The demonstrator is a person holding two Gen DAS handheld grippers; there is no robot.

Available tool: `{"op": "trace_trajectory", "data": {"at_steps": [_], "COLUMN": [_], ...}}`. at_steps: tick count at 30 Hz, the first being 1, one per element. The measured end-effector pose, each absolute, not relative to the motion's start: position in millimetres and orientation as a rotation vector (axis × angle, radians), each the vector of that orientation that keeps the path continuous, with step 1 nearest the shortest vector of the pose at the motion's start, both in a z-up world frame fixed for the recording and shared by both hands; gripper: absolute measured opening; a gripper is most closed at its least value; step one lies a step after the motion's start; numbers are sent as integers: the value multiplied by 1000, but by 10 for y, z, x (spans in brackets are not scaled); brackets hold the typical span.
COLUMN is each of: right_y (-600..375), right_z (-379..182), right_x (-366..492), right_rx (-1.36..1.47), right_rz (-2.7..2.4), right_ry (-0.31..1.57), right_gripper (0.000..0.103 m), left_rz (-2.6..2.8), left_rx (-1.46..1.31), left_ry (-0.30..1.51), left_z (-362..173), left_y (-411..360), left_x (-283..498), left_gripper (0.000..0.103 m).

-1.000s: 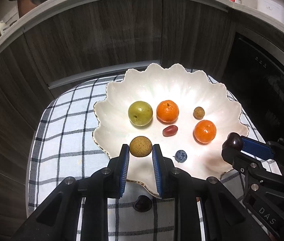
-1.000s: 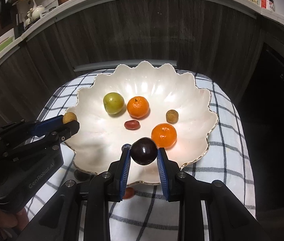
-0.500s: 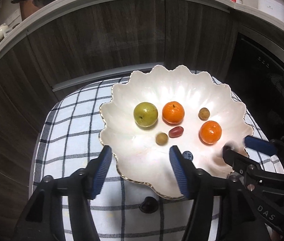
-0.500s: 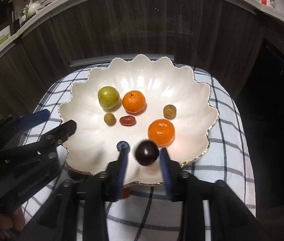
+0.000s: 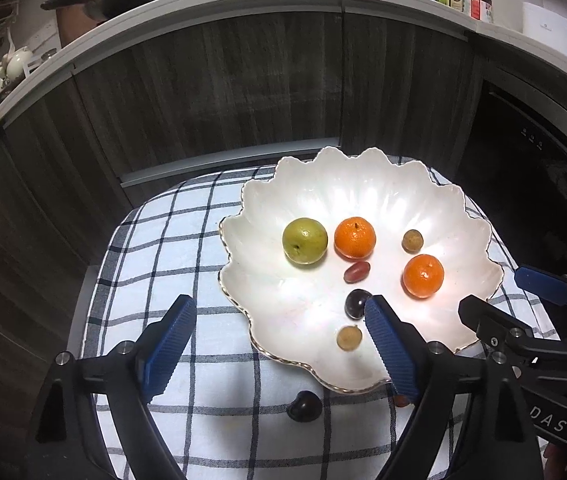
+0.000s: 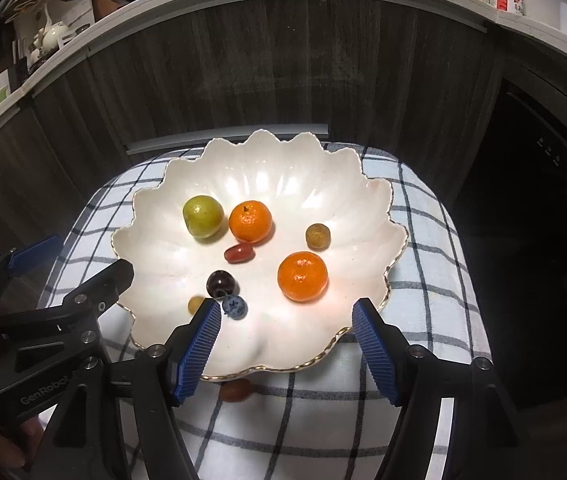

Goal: Organize fruits
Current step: 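Open both grippers to drop the brown fruit and dark plum into the bowl, then withdraw both grippers from the bowl toward the last dark plum and red grape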

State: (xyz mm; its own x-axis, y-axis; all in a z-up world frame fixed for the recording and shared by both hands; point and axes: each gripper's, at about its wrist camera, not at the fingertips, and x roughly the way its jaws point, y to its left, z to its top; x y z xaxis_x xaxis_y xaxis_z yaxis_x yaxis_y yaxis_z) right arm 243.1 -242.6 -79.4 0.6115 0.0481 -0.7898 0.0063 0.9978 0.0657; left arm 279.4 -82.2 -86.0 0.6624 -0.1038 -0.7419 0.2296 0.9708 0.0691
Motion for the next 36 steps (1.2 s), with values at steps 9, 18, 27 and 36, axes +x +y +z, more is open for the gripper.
{"op": "trace_trajectory", "data": {"at_steps": [9, 18, 27, 36], "right_y": [-2419, -2426, -2418, -2365], "right_z": [-677, -584, -556, -580], "right_x": [2356, 2270, 2185, 2073], "right_rx": [61, 61, 70, 58], "right_rz": [1, -33, -47, -32], "right_ry": [888, 872, 863, 849], "right_gripper": [73, 73, 73, 73], "left_rz": [-171, -164, -162, -162], "left_rx": [149, 145, 147, 145], "left_ry": [811, 796, 787, 794], "left_z": [-751, -654, -616, -686], "left_y": [-745, -682, -591, -514], "left_x": [2700, 2591, 2453, 2318], "left_gripper": [92, 94, 94, 94]}}
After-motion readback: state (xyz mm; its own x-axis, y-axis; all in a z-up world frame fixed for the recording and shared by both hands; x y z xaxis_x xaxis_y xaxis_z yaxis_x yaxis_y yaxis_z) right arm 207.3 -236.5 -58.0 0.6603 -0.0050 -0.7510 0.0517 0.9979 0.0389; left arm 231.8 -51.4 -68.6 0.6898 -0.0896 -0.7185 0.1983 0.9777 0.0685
